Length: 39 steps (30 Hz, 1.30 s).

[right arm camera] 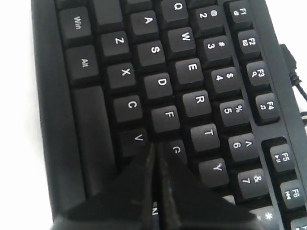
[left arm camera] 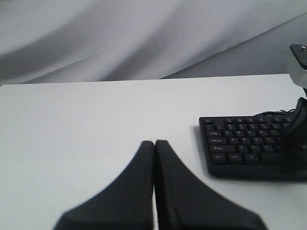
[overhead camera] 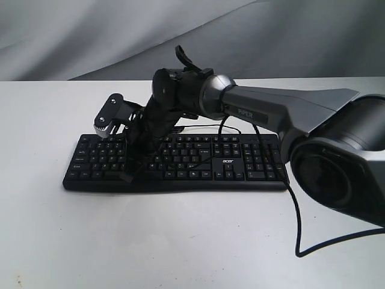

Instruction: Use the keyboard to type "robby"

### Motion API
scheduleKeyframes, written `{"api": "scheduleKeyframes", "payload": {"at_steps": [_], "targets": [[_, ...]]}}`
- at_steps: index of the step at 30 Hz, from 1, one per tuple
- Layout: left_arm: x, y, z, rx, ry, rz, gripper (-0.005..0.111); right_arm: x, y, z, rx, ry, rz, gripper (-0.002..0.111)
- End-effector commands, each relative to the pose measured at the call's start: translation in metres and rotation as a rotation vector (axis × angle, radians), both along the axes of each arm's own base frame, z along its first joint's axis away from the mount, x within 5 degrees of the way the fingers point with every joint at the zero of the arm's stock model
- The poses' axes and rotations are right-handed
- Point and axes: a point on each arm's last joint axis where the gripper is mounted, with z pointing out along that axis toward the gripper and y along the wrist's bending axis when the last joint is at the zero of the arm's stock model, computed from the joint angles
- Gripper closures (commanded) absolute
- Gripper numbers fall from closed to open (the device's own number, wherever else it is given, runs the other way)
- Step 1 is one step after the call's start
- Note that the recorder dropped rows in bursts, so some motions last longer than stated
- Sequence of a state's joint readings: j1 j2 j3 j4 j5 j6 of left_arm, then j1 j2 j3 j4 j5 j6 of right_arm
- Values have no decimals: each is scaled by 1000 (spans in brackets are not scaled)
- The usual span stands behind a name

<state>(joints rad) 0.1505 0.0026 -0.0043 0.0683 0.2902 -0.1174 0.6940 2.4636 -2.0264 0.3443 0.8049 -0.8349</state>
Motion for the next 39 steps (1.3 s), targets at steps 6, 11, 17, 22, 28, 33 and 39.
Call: {"api": "scheduleKeyframes", "payload": {"at_steps": [6, 11, 17, 22, 28, 33, 39], "targets": [[0, 0, -1, -11, -5, 2, 106, 1, -1, -4, 9, 24, -13, 108], [0, 0, -1, -11, -5, 2, 106, 0, -1, -4, 0, 39, -6, 108], [0, 0, -1, -11, -5, 2, 106, 0, -3, 16, 11, -5, 1, 108], [0, 0, -1, -11, -5, 2, 106, 0, -2, 20, 18, -12, -1, 108], [0, 0, -1, -11, -5, 2, 106, 0, -2, 21, 22, -10, -2, 108], [0, 0, -1, -11, -5, 2, 106, 0, -2, 10, 14, 12, -6, 108], [0, 0, -1, -11, -5, 2, 106, 0, -1, 8, 16, 17, -8, 108]]}}
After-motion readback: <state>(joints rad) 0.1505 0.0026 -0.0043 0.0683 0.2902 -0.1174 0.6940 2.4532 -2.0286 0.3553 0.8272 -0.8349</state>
